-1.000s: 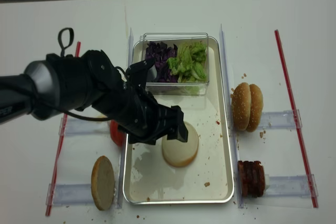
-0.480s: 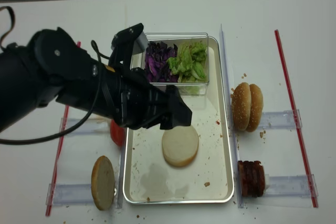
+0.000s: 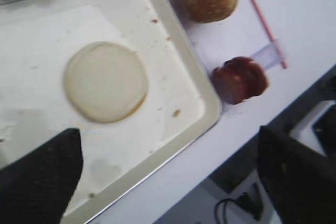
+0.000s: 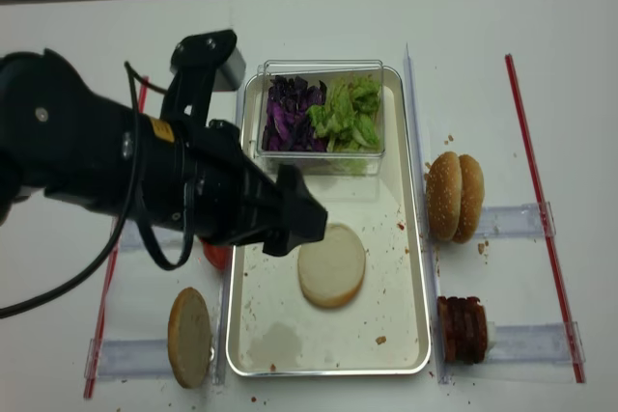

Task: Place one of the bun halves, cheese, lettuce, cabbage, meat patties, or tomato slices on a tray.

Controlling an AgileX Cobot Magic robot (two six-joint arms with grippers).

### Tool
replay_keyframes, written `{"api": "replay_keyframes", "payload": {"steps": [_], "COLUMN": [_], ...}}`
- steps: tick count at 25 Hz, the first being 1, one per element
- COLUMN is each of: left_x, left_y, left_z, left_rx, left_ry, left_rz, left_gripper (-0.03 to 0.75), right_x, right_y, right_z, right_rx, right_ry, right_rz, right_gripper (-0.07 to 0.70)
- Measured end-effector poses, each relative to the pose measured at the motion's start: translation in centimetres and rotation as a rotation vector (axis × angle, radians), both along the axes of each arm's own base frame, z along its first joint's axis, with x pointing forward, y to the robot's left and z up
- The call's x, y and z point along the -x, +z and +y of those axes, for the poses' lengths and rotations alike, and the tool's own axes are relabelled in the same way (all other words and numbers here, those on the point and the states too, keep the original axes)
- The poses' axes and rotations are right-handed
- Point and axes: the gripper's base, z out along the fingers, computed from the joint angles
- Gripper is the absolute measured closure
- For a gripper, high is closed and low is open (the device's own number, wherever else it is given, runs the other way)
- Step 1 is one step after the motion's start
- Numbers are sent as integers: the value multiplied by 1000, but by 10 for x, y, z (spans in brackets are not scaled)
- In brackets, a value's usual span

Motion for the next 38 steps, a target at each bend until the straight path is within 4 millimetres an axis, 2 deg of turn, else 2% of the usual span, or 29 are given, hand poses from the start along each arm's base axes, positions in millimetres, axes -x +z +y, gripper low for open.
{"api": "replay_keyframes", "payload": {"steps": [5, 10, 19, 25, 31, 34, 38], "left_x": [-3, -4, -7, -23, -26, -24, -21], "left_y": [-12, -16, -16, -17, -18, -18, -18], "left_z": [24, 40, 50, 98, 146, 155, 155], "left_rx": [-291, -470, -497, -547, -600, -636, -644], "left_ry": [62, 96, 160, 361, 545, 567, 563], "left_rz": [-10, -3, 14, 73, 159, 185, 216], "left_gripper": [66, 66, 67, 67, 79, 85, 85], "right_x": [0, 0, 0, 0, 0, 0, 0], "right_y": [0, 0, 0, 0, 0, 0, 0], "right_z": [0, 0, 0, 0, 0, 0, 0], "right_rx": [0, 0, 0, 0, 0, 0, 0], "right_ry": [0, 0, 0, 0, 0, 0, 0], "right_rz": [0, 0, 0, 0, 0, 0, 0], "right_gripper": [-26, -26, -26, -26, -26, -26, -26]}}
